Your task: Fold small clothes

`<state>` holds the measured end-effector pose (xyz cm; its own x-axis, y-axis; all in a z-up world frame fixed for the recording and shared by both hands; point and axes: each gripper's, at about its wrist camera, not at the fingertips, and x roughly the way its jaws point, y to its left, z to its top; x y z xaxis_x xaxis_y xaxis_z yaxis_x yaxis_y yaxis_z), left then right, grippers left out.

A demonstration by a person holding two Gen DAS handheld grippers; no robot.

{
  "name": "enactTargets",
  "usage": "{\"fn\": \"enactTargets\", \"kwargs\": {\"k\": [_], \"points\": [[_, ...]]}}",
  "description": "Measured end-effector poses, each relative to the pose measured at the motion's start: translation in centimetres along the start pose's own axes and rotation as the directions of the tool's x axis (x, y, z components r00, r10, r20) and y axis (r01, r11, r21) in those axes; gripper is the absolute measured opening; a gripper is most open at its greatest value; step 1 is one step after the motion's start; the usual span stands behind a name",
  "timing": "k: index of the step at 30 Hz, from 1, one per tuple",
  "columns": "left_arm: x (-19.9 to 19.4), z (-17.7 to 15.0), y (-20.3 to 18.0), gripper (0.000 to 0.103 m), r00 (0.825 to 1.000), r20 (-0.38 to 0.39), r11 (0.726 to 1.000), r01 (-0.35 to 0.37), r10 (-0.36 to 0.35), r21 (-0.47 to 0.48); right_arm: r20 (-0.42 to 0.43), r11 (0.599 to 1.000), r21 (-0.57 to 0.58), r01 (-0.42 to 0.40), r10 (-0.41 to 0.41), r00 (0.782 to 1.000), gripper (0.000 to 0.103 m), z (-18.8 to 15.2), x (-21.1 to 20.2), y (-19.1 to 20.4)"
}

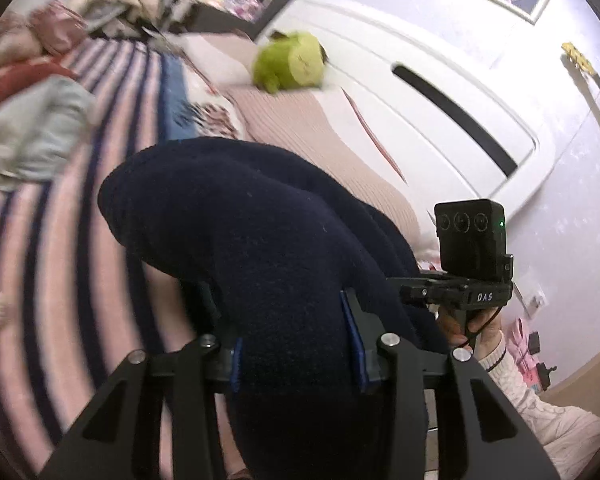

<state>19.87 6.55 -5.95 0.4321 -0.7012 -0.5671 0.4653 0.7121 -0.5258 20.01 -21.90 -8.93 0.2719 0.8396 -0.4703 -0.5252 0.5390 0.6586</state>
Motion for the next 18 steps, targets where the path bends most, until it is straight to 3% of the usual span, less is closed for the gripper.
{"fn": "enactTargets", "kwargs": {"k": [1,3,7,9,14,18], "points": [[-0.9,0.3,0.3,0.036,1.0,0.011,1.0,-0.01,0.01,-0.007,-0.007,0.999,-0.028,-0.017,0.017,1.0,0.027,0.9,1.5,1.7],[-6.4,0.5,1.5,0.036,0.996,0.074,0.999,-0.048,0.048,-0.002,-0.018,0.996,-0.08,-0.049,0.048,0.999,0.027,1.8,3.1,4.5],[-14.8,0.8,3.9,0.036,0.974,0.153,0.986,-0.168,0.167,-0.008,-0.056,0.976,-0.173,-0.134,0.127,0.99,0.027,4.4,9.2,12.2],[-19.8,1.1,5.7,0.036,0.947,0.199,0.968,-0.25,0.251,-0.035,-0.075,0.967,-0.197,-0.162,0.15,0.986,0.027,5.5,12.7,15.3],[-28.0,2.1,9.9,0.034,0.883,0.285,0.927,-0.361,0.374,-0.098,-0.088,0.957,-0.124,-0.263,0.254,0.963,0.027,7.1,21.2,20.9],[-30.3,2.5,16.5,0.034,0.858,0.214,0.884,-0.447,0.466,-0.135,-0.091,0.97,-0.054,-0.238,0.232,0.968,0.027,7.0,27.0,22.5]]}}
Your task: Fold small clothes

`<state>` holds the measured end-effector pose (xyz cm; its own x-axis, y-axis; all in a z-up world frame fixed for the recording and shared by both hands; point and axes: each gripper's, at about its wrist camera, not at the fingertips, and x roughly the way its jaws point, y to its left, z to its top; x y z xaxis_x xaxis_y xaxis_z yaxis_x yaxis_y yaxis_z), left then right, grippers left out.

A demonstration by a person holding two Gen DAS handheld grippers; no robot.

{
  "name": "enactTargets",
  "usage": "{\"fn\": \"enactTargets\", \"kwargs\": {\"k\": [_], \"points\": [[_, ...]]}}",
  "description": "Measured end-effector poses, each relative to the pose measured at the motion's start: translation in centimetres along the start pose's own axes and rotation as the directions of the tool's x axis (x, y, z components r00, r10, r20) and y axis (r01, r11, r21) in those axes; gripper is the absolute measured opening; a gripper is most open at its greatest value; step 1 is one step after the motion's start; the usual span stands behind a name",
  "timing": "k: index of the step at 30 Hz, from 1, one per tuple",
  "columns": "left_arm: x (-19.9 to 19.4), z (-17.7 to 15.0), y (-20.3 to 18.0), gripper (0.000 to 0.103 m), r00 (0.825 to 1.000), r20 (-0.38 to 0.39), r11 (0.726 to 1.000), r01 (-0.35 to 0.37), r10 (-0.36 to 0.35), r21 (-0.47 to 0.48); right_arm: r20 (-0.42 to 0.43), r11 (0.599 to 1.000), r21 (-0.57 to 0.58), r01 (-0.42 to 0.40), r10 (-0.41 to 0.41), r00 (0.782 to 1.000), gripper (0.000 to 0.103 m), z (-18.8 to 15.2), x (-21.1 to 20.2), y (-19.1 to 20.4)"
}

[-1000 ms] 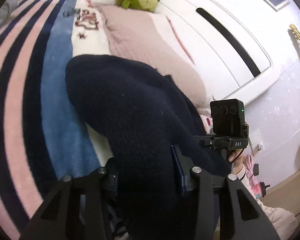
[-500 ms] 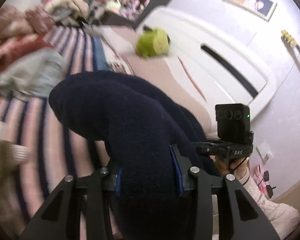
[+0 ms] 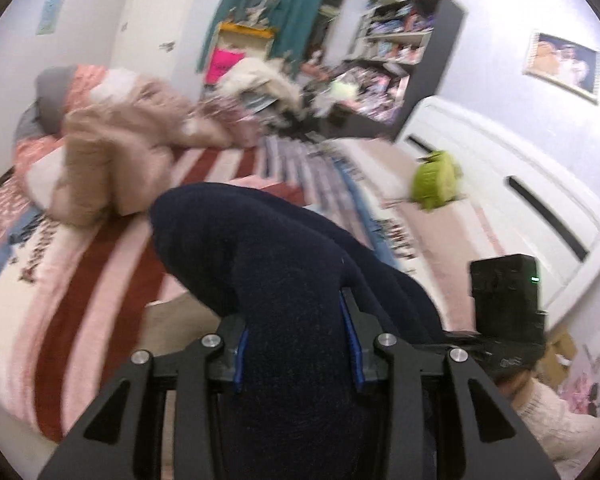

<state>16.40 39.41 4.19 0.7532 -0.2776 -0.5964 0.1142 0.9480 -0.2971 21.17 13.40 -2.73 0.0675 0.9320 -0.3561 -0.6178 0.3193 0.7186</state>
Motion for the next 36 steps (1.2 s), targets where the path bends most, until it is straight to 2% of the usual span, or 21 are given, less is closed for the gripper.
{"fn": "enactTargets", "kwargs": {"k": [4,6,9,11,12,15,16,19,22,24,29,30,31,34,36], "points": [[5.5,-1.6,6.7,0.034,0.986,-0.113,0.99,-0.13,0.123,-0.06,-0.055,0.99,0.086,0.109,-0.105,0.993,0.027,-0.5,5.8,-2.7],[7.9,-3.3,9.9,0.035,0.978,-0.156,0.983,-0.155,0.138,-0.102,-0.086,0.978,0.155,0.141,-0.129,0.988,0.027,-1.1,7.8,-4.9],[8.7,-4.6,12.7,0.044,0.982,-0.144,0.977,-0.142,0.119,-0.162,-0.106,0.976,0.167,0.142,-0.125,0.986,0.034,-1.3,9.0,-5.9],[7.9,-4.8,13.5,0.055,0.983,-0.108,0.971,-0.164,0.146,-0.173,-0.122,0.98,0.128,0.151,-0.135,0.983,0.036,-1.3,8.9,-5.4],[7.5,-4.5,13.7,0.064,0.98,-0.097,0.967,-0.188,0.173,-0.171,-0.129,0.98,0.114,0.161,-0.146,0.981,0.041,-1.3,8.7,-5.1],[6.5,-5.0,13.3,0.066,0.978,-0.088,0.963,-0.201,0.188,-0.178,-0.138,0.976,0.061,0.211,-0.201,0.97,0.063,-0.8,8.1,-4.8],[6.4,-5.1,13.2,0.066,0.978,-0.086,0.963,-0.204,0.191,-0.178,-0.134,0.974,0.048,0.22,-0.212,0.968,0.063,-0.7,7.8,-4.9],[5.0,-5.0,11.8,0.066,0.973,-0.059,0.96,-0.231,0.225,-0.157,-0.112,0.967,0.03,0.253,-0.248,0.962,0.063,-0.2,6.9,-5.2],[2.2,-4.7,9.7,0.067,0.977,0.025,0.969,-0.207,0.212,-0.134,-0.089,0.962,0.013,0.272,-0.27,0.959,0.064,-0.2,5.0,-4.9],[1.1,-4.4,8.0,0.067,0.974,0.044,0.97,-0.218,0.223,-0.105,-0.065,0.96,-0.007,0.282,-0.281,0.957,0.064,-0.3,3.5,-4.4],[-1.1,-4.7,1.7,0.069,0.959,0.103,0.964,-0.264,0.266,-0.033,-0.011,0.958,-0.061,0.281,-0.283,0.959,0.065,-1.4,-0.2,-3.3],[-1.3,-5.0,0.4,0.073,0.955,0.124,0.963,-0.27,0.271,-0.022,-0.001,0.956,-0.076,0.284,-0.285,0.959,0.065,-2.0,-1.1,-3.0],[-1.4,-5.6,-1.3,0.076,0.951,0.147,0.962,-0.273,0.271,-0.01,0.006,0.954,-0.091,0.287,-0.288,0.958,0.065,-2.6,-2.0,-2.8],[-1.0,-7.5,-6.9,0.077,0.941,0.213,0.961,-0.276,0.264,0.028,0.029,0.942,-0.136,0.307,-0.306,0.952,0.065,-4.9,-5.2,-2.2],[-0.8,-8.7,-9.9,0.077,0.926,0.267,0.957,-0.288,0.267,0.039,0.057,0.927,-0.163,0.338,-0.334,0.941,0.065,-6.4,-8.0,-2.1]]}}
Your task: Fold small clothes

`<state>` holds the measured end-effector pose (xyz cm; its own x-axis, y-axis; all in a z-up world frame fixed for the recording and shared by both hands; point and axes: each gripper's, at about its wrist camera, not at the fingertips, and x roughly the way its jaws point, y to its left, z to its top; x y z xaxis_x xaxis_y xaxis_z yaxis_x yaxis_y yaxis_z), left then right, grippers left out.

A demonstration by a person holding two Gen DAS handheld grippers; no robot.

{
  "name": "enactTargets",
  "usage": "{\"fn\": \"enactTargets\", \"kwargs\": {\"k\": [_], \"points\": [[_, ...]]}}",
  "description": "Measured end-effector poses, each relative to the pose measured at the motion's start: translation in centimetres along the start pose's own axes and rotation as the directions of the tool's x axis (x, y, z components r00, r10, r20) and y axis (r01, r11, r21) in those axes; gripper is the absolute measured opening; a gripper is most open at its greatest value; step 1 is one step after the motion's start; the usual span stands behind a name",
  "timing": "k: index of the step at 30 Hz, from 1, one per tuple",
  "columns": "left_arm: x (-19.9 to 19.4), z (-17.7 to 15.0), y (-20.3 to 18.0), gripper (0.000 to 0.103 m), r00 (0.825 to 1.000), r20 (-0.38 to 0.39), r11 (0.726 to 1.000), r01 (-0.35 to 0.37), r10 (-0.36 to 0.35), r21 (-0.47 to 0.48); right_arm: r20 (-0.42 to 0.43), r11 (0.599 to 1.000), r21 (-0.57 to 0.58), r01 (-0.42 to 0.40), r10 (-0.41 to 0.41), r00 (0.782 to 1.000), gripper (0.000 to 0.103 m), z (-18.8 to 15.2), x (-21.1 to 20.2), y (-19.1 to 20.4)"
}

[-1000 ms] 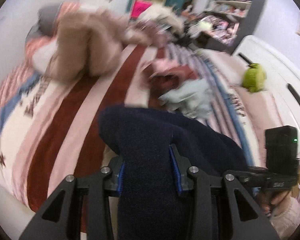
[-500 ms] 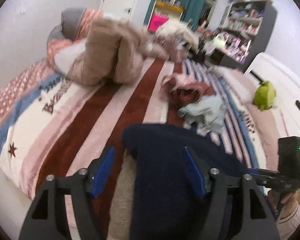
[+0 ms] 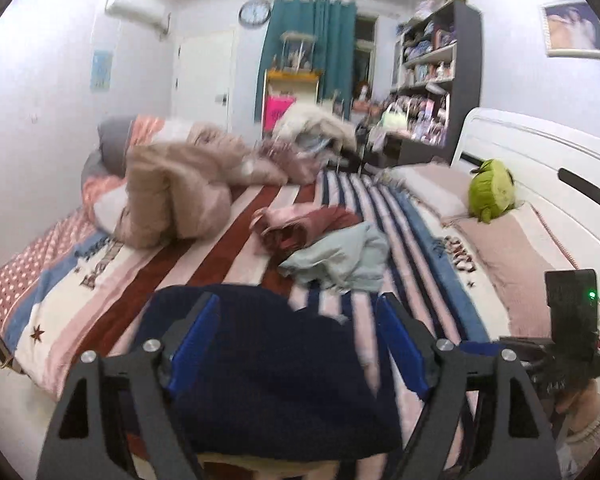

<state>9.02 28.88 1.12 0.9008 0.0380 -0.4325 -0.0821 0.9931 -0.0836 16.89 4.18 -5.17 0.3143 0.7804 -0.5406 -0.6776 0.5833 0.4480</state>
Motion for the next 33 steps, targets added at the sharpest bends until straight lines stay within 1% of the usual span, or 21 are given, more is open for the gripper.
{"fn": "enactTargets", "kwargs": {"k": [2,3,4,5,6,7,8,9,10,11,12,13,14,15,16,18,22,28,33], "points": [[-1.3,-1.2,-4.2,0.077,0.997,0.075,0.999,-0.016,0.014,0.03,0.042,0.998,-0.032,0.052,-0.05,0.998,0.065,-1.6,-3.6,-0.5],[-2.0,-1.8,-6.1,0.08,0.993,0.112,0.999,-0.031,0.027,0.034,0.065,0.996,-0.047,0.078,-0.075,0.995,0.065,-2.2,-5.1,-0.8],[-2.5,-2.2,-7.9,0.086,0.99,0.141,0.999,-0.038,0.032,0.039,0.094,0.992,-0.065,0.11,-0.104,0.99,0.065,-2.8,-6.9,-0.9],[-2.9,-2.8,-9.4,0.089,0.986,0.163,0.998,-0.038,0.03,0.043,0.139,0.982,-0.092,0.163,-0.149,0.979,0.065,-3.7,-9.4,-0.7],[-3.4,-3.3,-10.9,0.092,0.982,0.186,0.998,-0.039,0.03,0.045,0.174,0.973,-0.111,0.204,-0.183,0.967,0.065,-4.4,-11.1,-0.6],[-3.7,-3.9,-12.6,0.094,0.978,0.208,0.998,-0.037,0.026,0.05,0.22,0.957,-0.131,0.261,-0.228,0.948,0.066,-5.3,-13.3,-0.4],[-4.1,-4.4,-14.5,0.096,0.974,0.224,0.998,-0.031,0.017,0.058,0.252,0.944,-0.144,0.298,-0.256,0.933,0.066,-5.9,-14.8,-0.2],[-4.4,-4.9,-16.3,0.1,0.971,0.239,0.997,-0.026,0.01,0.066,0.291,0.925,-0.158,0.346,-0.291,0.911,0.071,-6.7,-16.7,0.1],[-4.5,-5.2,-17.4,0.102,0.969,0.246,0.997,-0.027,0.009,0.071,0.326,0.905,-0.166,0.393,-0.326,0.888,0.079,-7.4,-18.3,0.3],[-4.8,-5.6,-18.9,0.102,0.966,0.259,0.996,-0.036,0.014,0.081,0.374,0.873,-0.171,0.457,-0.372,0.85,0.084,-8.2,-20.1,0.7],[-5.0,-5.8,-20.3,0.102,0.963,0.27,0.994,-0.054,0.027,0.092,0.411,0.85,-0.169,0.498,-0.399,0.82,0.093,-8.8,-21.4,1.0],[-5.1,-6.0,-21.5,0.102,0.96,0.279,0.993,-0.066,0.035,0.101,0.456,0.828,-0.156,0.538,-0.423,0.783,0.101,-9.6,-22.9,1.3],[-5.2,-6.2,-22.9,0.102,0.956,0.293,0.991,-0.07,0.034,0.115,0.483,0.817,-0.145,0.557,-0.433,0.761,0.103,-10.2,-24.0,1.4],[-5.4,-6.5,-23.5,0.102,0.954,0.3,0.99,-0.07,0.031,0.123,0.496,0.813,-0.139,0.566,-0.438,0.75,0.103,-10.5,-24.7,1.5],[-5.5,-6.6,-24.6,0.102,0.95,0.311,0.988,-0.076,0.03,0.136,0.5,0.81,-0.131,0.572,-0.444,0.744,0.103,-10.9,-25.4,1.5],[-5.7,-6.8,-25.9,0.102,0.948,0.316,0.986,-0.083,0.033,0.146,0.497,0.805,-0.124,0.58,-0.456,0.739,0.103,-11.3,-26.1,1.3],[-5.8,-6.6,-27.1,0.102,0.951,0.308,0.988,-0.057,0.01,0.145,0.502,0.792,-0.125,0.598,-0.469,0.727,0.103,-12.2,-26.7,0.8],[-6.6,-6.5,-28.3,0.102,0.949,0.315,0.987,-0.057,0.008,0.148,0.509,0.797,-0.139,0.588,-0.452,0.732,0.103,-13.0,-27.5,0.8],[-6.9,-6.7,-28.8,0.102,0.95,0.311,0.986,-0.06,0.009,0.154,0.516,0.807,-0.13,0.577,-0.442,0.734,0.103,-12.9,-28.0,0.5]]}}
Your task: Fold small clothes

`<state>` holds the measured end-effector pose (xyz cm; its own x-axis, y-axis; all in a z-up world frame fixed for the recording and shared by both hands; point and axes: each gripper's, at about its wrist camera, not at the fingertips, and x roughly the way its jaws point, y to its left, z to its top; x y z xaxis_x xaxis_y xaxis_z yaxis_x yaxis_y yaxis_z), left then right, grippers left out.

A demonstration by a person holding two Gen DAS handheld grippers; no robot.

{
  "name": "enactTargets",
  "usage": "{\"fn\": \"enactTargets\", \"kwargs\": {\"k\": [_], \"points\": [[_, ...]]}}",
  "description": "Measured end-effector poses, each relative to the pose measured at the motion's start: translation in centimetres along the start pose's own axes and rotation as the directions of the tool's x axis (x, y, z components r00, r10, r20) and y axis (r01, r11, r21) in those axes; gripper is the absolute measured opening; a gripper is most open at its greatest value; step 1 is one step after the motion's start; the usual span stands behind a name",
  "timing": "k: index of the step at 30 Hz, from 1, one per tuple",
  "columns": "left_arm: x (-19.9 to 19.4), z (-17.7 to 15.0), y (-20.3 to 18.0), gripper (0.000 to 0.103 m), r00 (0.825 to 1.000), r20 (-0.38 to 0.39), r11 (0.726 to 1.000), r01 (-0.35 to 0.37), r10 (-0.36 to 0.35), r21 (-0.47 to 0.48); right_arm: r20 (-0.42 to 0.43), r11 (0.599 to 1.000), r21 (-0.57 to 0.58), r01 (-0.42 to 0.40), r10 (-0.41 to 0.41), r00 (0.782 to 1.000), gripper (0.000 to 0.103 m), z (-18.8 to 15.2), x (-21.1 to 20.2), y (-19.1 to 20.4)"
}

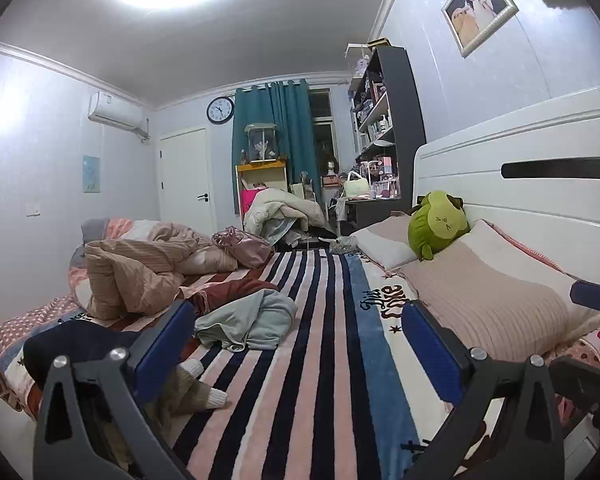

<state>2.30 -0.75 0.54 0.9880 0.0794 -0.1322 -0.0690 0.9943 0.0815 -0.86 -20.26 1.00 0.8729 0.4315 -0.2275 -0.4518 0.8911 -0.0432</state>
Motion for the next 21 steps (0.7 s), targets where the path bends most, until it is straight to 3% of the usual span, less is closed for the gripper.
{"fn": "enactTargets", "kwargs": {"k": [21], "points": [[-0.64,-0.49,-0.03,0.102,1.0,-0.015,1.0,0.009,-0.009,-0.021,0.016,1.0,0.013,-0.001,0.0,1.0,0.103,-0.03,-0.92,0.42]]}}
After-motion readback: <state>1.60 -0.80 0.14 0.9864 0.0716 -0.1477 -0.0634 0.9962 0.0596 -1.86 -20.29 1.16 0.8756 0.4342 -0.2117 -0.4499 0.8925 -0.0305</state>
